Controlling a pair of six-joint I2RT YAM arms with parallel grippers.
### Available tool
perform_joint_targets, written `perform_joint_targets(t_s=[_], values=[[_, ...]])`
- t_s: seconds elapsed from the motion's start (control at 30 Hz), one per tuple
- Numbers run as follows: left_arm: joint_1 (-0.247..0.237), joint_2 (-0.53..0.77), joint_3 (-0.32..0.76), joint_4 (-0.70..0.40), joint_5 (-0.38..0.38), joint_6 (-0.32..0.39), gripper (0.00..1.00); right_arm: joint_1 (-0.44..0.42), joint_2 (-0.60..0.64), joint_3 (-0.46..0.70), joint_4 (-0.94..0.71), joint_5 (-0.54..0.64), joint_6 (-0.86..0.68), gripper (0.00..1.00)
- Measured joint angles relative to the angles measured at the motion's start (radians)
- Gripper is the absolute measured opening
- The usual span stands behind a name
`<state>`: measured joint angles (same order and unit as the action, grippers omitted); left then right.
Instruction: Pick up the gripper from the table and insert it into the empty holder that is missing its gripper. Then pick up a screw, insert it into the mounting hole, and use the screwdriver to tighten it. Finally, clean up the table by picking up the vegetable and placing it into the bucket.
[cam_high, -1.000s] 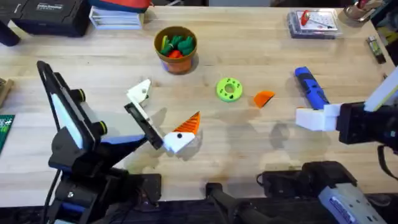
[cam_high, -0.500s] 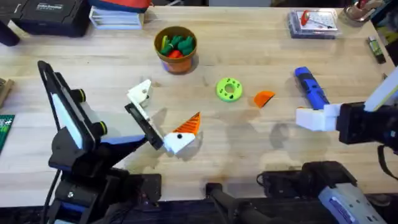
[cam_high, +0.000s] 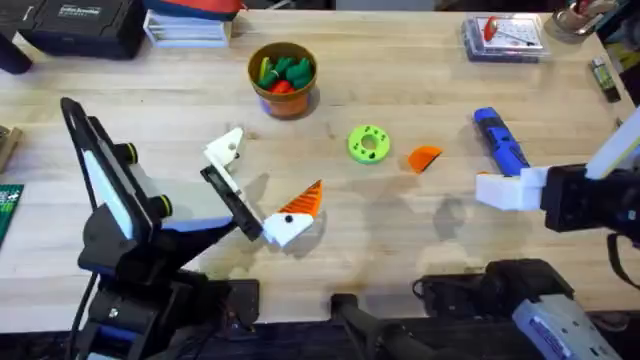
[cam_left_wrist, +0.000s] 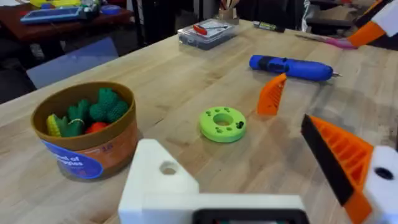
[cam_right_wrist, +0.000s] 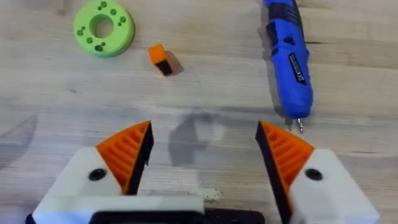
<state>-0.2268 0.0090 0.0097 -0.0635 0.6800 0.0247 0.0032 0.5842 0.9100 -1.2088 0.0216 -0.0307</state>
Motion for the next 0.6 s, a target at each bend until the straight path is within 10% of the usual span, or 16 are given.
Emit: perform_joint_targets(t_s=[0.6], values=[[0.0,0.0,0.0,0.0,0.001,-0.165,0.987,0.0,0.0,0.0,0.145,-0.062,0.001,0.994]])
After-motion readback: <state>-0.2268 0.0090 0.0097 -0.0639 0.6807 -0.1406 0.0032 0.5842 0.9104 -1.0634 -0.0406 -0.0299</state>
